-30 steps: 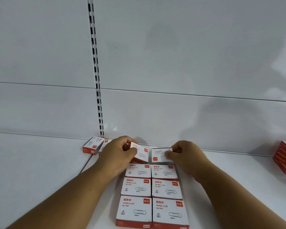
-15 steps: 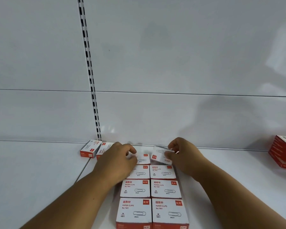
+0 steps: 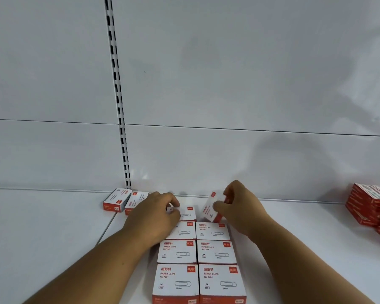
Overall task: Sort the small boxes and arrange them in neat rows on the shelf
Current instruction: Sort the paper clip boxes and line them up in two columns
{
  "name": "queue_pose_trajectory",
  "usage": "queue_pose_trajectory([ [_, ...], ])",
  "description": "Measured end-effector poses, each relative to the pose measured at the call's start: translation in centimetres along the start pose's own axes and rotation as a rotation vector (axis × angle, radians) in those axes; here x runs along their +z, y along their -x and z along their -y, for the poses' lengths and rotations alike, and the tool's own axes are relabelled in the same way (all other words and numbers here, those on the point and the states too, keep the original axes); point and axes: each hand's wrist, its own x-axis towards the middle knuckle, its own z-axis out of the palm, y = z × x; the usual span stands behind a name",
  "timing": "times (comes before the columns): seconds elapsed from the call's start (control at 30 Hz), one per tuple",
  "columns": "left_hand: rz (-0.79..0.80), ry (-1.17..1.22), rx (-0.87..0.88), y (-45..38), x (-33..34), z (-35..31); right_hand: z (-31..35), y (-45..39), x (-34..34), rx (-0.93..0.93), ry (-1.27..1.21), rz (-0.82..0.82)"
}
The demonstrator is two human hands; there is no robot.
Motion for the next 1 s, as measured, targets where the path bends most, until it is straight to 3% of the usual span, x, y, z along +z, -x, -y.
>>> queue_pose_trajectory([
  [0.1,0.007,-0.010,0.014,-0.1,0.0,0.0,0.0,0.0,0.0,-0.013,0.184,-0.096],
  [0.3,0.007,-0.002,0.017,-0.1,0.0,0.0,0.0,0.2,0.5,-0.057,0.559,0.031],
  [0.53,-0.056,-0.035,0.062,0.2,-1.8,-0.2,1.3,0.6,0.2,-0.263,0.441,-0.027],
  [0.77,-0.043,-0.127,0.111,-1.3,-6.8,4.7,6.4,1.6,2.6,-0.427,0.464,0.068],
  [0.9,-0.194,-0.131,0.095,-1.8,-6.5,9.1,9.2,1.3,5.3,-0.433,0.472,0.140],
  [1.0,-0.079,-0.196,-0.007,-2.2,-6.0,11.1,10.8,0.3,7.9,-0.419,0.560,0.208],
])
